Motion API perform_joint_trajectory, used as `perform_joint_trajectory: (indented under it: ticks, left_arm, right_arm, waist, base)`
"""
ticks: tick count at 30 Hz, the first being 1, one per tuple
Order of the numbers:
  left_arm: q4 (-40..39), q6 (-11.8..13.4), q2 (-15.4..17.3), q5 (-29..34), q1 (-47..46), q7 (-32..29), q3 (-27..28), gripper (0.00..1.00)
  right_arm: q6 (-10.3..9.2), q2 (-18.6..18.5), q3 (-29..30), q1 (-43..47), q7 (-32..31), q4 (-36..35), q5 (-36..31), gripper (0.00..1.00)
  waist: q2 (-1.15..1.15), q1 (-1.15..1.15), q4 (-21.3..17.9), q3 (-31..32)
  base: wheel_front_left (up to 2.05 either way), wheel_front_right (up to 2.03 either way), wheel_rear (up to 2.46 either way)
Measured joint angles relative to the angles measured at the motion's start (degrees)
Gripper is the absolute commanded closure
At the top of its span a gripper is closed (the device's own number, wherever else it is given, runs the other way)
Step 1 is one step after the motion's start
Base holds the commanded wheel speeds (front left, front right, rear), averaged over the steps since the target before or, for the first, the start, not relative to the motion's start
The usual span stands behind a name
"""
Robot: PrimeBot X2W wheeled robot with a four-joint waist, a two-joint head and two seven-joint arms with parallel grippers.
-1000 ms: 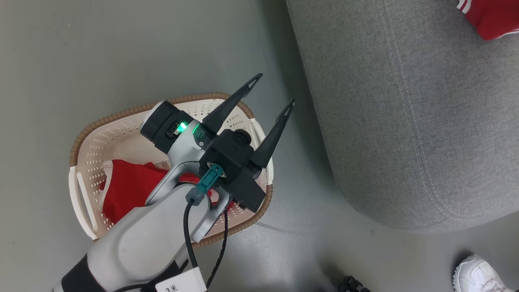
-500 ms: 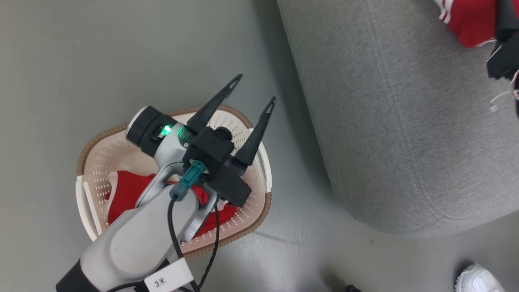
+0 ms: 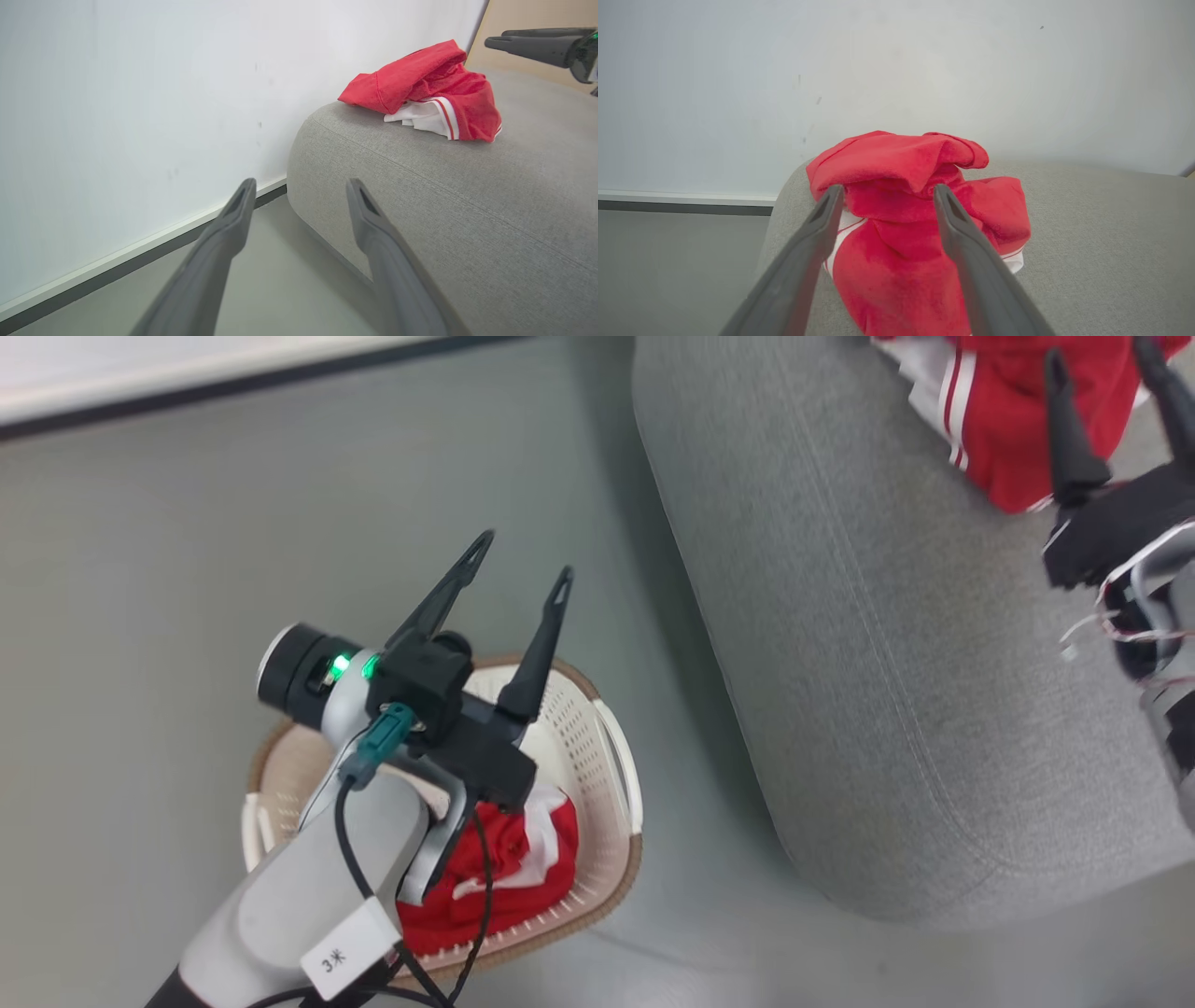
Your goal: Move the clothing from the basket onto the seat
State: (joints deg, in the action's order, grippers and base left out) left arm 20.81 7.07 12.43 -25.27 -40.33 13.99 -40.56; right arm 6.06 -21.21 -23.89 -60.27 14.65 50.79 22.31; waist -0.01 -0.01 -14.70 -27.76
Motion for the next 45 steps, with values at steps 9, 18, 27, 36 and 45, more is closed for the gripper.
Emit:
perform_joint_trajectory:
  ticks: [9,18,27,36,45]
  left_arm:
    - [3.5,0.0,0.6,-3.0,5.4,0.3,5.0,0.0]
    - [4.6,0.0,0.9,-5.2,14.8,0.3,11.5,0.0]
    - [2.7,0.0,0.5,-5.6,26.4,0.3,18.4,0.0]
    - [-3.2,0.0,-0.2,-3.0,37.4,0.3,24.2,0.0]
    - [-8.6,0.1,-1.3,0.1,42.7,0.3,27.7,0.0]
  right_arm:
    - [-0.01,2.7,0.2,6.7,0.0,-2.7,0.0,0.0]
    - [-1.04,6.5,0.4,16.6,0.0,-6.9,0.0,0.0]
    - [-3.5,9.4,0.6,29.3,0.0,-13.2,0.1,0.0]
    - [-6.65,10.2,0.8,40.6,0.0,-23.1,-0.2,0.0]
    - [-9.67,9.7,2.6,49.3,0.0,-32.3,-1.0,0.0]
  waist:
    - [0.0,0.0,3.2,7.0]
    - [0.0,0.0,6.9,14.4]
    - [0.0,0.0,9.8,22.3]
    - [0.0,0.0,11.8,28.8]
    - [0.01,0.0,12.9,30.9]
  base:
    - [0.0,0.0,0.0]
    - [0.0,0.0,0.0]
    - [0.0,0.0,0.0]
    - [0.0,0.0,0.0]
    - [0.0,0.0,0.0]
